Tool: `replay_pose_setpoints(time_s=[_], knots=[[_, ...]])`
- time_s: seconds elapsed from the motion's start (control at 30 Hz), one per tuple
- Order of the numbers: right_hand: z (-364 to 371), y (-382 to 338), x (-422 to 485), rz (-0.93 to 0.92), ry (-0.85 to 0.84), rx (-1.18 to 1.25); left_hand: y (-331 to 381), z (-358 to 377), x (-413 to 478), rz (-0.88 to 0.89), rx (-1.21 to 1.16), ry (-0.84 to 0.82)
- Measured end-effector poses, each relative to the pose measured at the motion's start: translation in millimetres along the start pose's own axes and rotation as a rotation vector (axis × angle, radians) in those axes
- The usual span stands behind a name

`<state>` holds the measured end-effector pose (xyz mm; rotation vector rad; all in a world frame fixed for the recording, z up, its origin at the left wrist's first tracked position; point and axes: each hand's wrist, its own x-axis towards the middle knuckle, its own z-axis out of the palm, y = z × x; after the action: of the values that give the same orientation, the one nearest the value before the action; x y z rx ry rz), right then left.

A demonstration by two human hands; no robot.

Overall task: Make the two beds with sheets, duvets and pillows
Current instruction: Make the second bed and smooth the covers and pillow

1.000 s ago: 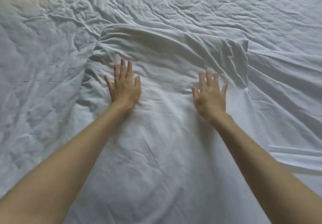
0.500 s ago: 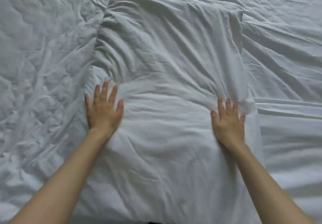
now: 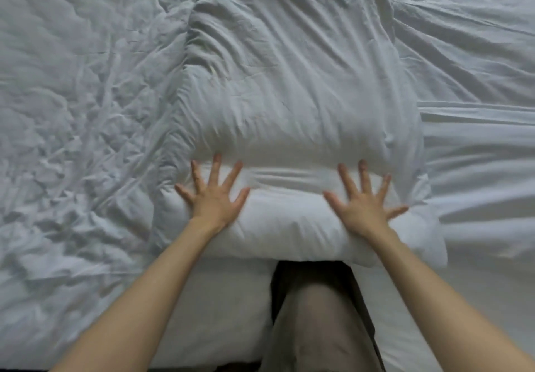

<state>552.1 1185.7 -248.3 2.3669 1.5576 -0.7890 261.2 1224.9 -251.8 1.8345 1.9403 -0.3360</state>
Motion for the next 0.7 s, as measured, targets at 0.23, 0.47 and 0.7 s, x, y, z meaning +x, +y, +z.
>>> replay_pose_setpoints(time_s=[0.23,0.47,0.7], knots=[[14.1,36.0,-51.4,0.039,-0.056,-0.077,-31.8,23.9,-74.3,-0.033,-0.064,-0.053],[4.9,39.3,-123.5,-0.036,-0.093,-0.108,-54.4,15.0,-139.6,0.081,-0.043,-0.099],[-51.0,34.5,-235.3,-0.194,0.199,0.034,-28.3,-38.0,-217.5,0.233,-0.044,0.072]])
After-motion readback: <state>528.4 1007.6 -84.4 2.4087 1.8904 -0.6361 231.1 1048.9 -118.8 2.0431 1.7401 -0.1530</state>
